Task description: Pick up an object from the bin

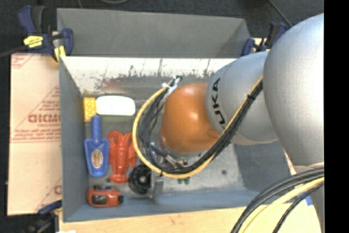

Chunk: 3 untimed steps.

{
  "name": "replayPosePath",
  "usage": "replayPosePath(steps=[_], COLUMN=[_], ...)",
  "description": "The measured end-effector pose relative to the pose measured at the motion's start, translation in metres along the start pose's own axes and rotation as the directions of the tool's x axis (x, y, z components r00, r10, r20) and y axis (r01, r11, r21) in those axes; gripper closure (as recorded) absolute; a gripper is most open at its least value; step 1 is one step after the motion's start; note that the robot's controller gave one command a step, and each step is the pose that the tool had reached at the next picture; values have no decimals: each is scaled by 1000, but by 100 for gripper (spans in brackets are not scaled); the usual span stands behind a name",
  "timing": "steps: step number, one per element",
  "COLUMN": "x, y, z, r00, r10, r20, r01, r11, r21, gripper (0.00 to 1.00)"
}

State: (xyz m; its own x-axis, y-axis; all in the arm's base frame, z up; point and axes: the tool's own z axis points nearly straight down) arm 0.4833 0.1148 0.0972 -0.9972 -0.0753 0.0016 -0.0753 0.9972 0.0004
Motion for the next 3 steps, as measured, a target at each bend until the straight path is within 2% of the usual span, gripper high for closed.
replayPosePath(steps=[1, 2, 3], x=[0, 0, 9], y=[0, 0, -8], z=[1, 1, 7], r00=[1000, 1000, 978], r10=[1, 1, -210], r20=[-1, -1, 2], r01=[-1, -1, 210], r11=[1000, 1000, 978], r21=[0, 0, 1], gripper=[0, 0, 100])
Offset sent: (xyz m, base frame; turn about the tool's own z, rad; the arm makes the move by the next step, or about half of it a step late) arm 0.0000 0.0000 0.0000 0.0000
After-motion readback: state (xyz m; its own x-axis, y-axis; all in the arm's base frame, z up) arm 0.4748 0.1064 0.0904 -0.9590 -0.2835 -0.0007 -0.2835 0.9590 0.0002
